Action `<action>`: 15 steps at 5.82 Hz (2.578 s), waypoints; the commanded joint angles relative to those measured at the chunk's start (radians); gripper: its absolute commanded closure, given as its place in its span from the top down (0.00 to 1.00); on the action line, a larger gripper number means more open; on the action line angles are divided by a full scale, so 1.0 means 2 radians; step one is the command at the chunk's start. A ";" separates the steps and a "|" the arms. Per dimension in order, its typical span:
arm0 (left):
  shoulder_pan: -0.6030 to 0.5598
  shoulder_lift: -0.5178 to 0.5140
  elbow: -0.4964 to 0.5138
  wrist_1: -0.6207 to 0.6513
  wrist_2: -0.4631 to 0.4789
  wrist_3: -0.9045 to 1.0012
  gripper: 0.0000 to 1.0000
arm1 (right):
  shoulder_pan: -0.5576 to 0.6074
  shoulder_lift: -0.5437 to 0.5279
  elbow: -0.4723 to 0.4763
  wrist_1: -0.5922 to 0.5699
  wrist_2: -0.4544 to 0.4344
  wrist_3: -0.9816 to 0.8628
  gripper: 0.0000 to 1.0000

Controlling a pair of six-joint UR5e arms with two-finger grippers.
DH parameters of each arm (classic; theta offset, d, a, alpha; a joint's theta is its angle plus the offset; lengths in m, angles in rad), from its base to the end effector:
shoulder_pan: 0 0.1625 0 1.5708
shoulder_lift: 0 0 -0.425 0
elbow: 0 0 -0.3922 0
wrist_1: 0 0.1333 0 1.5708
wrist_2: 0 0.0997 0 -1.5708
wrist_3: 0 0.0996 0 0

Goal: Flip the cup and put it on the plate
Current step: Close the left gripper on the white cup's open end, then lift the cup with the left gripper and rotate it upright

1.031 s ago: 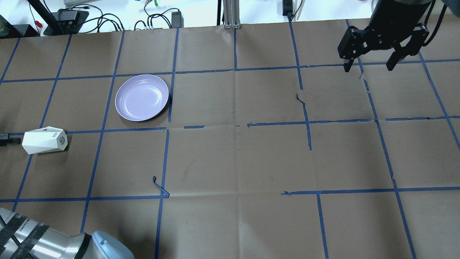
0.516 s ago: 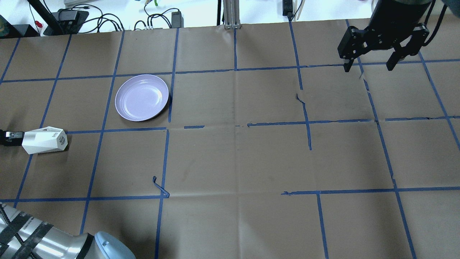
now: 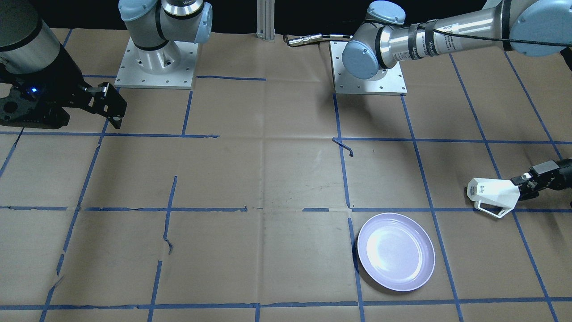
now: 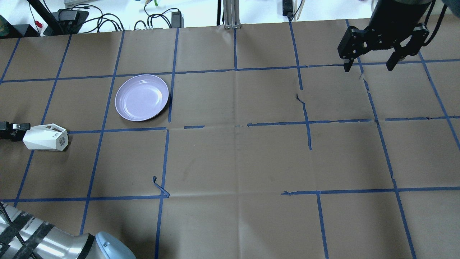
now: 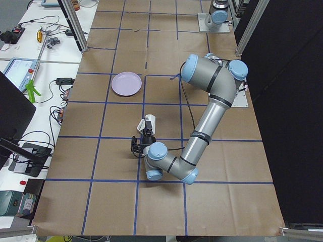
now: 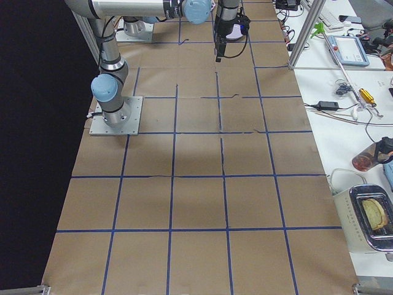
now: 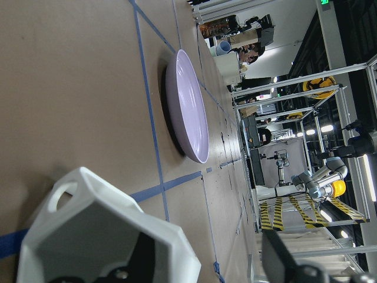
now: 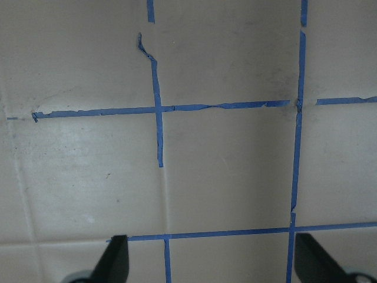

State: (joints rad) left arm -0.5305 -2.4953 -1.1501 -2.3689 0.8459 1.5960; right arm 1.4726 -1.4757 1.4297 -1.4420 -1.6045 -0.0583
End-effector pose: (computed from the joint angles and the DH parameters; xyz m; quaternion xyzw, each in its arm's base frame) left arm 0.4489 -0.4944 0.1132 0.0026 -0.7742 0.1315 0.6191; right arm 0.0780 -0.5335 0.4962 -0.0192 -0.9988 -0.0426 0.0136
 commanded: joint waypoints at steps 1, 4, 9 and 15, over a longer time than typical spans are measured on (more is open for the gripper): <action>0.001 -0.002 0.000 -0.007 -0.003 -0.003 0.18 | 0.000 0.000 0.000 0.000 0.000 0.000 1.00; 0.007 0.024 0.004 -0.063 -0.048 -0.028 0.00 | 0.000 0.000 0.000 0.000 0.000 0.000 1.00; -0.027 0.259 -0.005 -0.010 -0.053 -0.285 0.00 | 0.000 0.000 0.000 0.000 0.000 0.000 1.00; -0.490 0.353 -0.075 0.443 0.368 -0.854 0.00 | 0.000 0.000 0.000 0.000 0.000 0.000 1.00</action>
State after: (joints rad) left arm -1.3723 -1.8017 -1.2731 -1.5452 1.4535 -0.0298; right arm 1.4725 -1.4758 1.4296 -1.4420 -1.6046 -0.0583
